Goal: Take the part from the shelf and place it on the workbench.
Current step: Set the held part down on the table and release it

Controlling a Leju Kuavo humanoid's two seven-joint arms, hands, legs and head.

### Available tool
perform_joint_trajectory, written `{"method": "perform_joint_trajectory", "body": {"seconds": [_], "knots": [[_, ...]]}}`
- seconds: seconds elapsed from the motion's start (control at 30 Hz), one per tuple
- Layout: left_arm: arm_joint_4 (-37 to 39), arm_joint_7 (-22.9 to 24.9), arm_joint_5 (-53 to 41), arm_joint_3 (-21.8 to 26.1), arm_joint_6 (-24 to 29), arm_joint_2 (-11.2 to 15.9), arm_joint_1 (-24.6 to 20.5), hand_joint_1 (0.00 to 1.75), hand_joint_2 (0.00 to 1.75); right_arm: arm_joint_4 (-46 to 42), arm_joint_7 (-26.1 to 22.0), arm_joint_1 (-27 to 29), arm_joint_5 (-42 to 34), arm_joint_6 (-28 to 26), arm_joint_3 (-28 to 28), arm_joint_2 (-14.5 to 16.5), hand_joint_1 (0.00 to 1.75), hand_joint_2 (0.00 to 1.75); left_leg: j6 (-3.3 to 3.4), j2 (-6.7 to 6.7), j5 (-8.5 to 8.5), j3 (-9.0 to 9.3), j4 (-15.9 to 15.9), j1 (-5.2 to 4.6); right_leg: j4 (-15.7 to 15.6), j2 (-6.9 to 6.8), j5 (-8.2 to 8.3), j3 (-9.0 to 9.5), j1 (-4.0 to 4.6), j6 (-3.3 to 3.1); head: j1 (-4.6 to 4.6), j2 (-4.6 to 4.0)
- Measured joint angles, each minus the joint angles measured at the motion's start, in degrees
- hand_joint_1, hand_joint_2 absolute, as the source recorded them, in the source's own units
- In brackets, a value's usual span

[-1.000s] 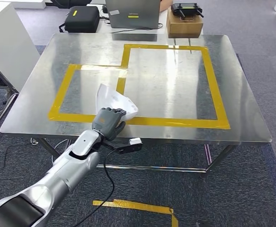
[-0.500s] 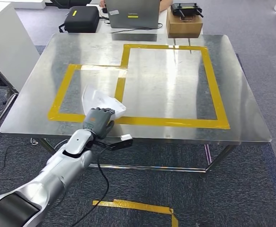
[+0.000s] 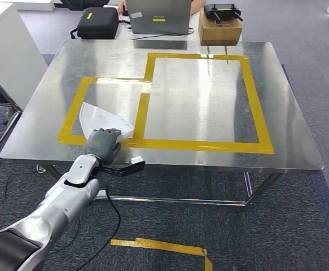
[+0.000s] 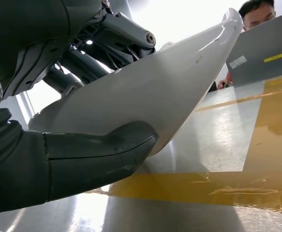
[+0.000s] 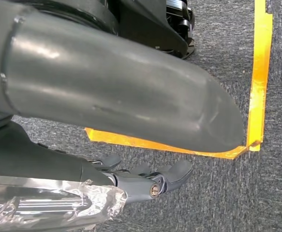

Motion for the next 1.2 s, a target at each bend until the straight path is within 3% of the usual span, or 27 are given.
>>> {"method": "perform_joint_trajectory", "body": {"seconds": [0.23,0.37,0.53,0.67,1.2], "knots": [[0.4,-2.0,-0.7,0.6,1.1,0.2,0.0,1.75,1.75,0.0,0.0,0.0,-0.1,0.1,0.3,0.0,0.00,0.00,0.01,0.00,0.01,0.00,0.0,0.00,0.0,-0.01,0.00,0.00,0.00,0.00,0.00,0.00],[0.4,-4.2,-1.0,0.8,1.7,0.2,0.1,0.00,1.75,0.0,0.0,-0.1,-0.1,0.3,0.7,0.0,0.00,0.00,0.01,0.00,0.01,-0.01,0.0,0.00,0.0,-0.01,0.00,0.00,0.00,0.00,0.00,0.00],[0.4,-5.7,-0.9,0.8,2.1,0.1,0.2,0.00,1.75,0.1,-0.1,-0.1,-0.1,0.3,1.2,0.0,0.00,0.00,0.01,0.00,0.01,-0.02,0.0,0.00,0.0,-0.01,0.00,-0.02,0.00,0.00,0.01,0.00],[0.4,-7.0,0.7,1.2,2.0,-0.1,0.2,0.00,0.00,0.2,-0.1,-0.2,-0.2,0.3,1.6,0.0,0.00,0.00,0.02,0.00,0.01,-0.03,0.0,0.00,0.0,-0.02,0.00,-0.02,-0.01,0.00,0.00,0.00],[0.0,-7.6,2.3,1.9,1.9,-1.0,0.3,0.00,0.00,0.3,0.1,-0.2,-0.5,-0.1,2.1,0.0,0.00,0.00,0.02,0.00,0.01,-0.03,0.0,0.00,0.0,-0.02,0.00,-0.02,0.00,0.00,0.00,0.00]]}}
